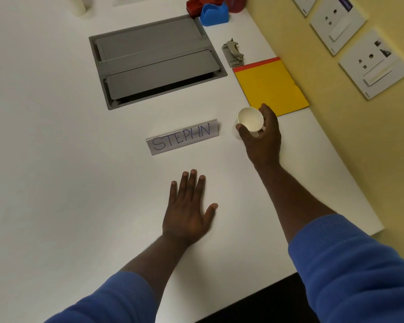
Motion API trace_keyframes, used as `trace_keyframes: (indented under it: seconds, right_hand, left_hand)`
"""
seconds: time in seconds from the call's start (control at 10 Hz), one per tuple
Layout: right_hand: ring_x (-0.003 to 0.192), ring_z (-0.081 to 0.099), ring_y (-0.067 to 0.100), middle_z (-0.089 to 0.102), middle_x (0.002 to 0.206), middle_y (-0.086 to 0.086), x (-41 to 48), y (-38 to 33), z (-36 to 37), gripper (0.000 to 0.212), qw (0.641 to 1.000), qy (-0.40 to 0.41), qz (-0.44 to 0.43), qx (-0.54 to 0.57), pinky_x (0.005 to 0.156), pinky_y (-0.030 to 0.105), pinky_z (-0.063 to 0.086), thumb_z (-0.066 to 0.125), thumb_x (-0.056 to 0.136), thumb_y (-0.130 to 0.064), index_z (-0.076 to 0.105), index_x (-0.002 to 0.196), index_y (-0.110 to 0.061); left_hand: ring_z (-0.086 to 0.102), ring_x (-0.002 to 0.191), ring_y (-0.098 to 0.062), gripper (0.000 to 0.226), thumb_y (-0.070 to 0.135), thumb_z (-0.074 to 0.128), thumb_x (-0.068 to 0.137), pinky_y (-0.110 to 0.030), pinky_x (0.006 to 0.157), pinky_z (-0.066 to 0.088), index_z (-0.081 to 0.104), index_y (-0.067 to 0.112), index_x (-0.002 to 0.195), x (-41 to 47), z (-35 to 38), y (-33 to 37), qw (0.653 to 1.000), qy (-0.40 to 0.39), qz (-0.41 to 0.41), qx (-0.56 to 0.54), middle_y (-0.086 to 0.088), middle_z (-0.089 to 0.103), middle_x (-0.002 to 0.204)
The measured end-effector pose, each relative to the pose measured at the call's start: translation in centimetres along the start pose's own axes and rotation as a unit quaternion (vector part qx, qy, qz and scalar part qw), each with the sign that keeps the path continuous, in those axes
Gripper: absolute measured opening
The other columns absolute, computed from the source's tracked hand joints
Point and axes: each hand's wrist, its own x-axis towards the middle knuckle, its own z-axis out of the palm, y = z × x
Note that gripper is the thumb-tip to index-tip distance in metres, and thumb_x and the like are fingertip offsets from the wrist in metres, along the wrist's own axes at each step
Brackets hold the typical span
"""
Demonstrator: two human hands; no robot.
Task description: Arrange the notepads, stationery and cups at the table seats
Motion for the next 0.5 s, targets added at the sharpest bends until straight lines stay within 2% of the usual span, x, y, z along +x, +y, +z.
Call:
trace_keyframes:
  seconds: [0.1,0.4,0.5]
  right_hand:
    - [0.134,0.049,0.027,0.051,0.148,0.01,1.0,0.3,0.8,0.084,1.0,-0.004,-0.005,0.0,0.104,0.031,0.049,0.083,0.082,-0.038,0.042,0.149,-0.009]
    - [0.135,0.048,0.027,0.048,0.149,0.012,-0.2,-0.1,0.0,0.09,1.0,0.011,0.0,-0.021,0.107,0.038,0.049,0.082,0.079,-0.046,0.04,0.15,-0.01]
    - [0.135,0.048,0.025,0.049,0.147,0.012,-2.8,0.6,-0.8,0.086,0.999,0.035,0.011,-0.012,0.11,0.041,0.047,0.081,0.081,-0.043,0.041,0.15,-0.009]
  left_hand:
    - [-0.008,0.158,-0.022,0.078,0.062,0.029,0.102,-0.05,0.127,0.005,0.008,0.019,0.163,0.0,0.0,0.0,1.0,-0.006,-0.001,0.004,-0.004,-0.003,0.171]
    - [-0.009,0.158,-0.021,0.079,0.064,0.028,0.101,-0.05,0.127,0.005,0.007,0.02,0.163,-0.1,-0.4,0.1,1.0,-0.005,0.004,-0.004,-0.004,-0.003,0.171]
    - [-0.008,0.158,-0.022,0.082,0.068,0.028,0.1,-0.051,0.127,0.005,0.008,0.019,0.163,0.0,-0.3,0.0,1.0,0.001,0.003,-0.006,-0.004,-0.001,0.171]
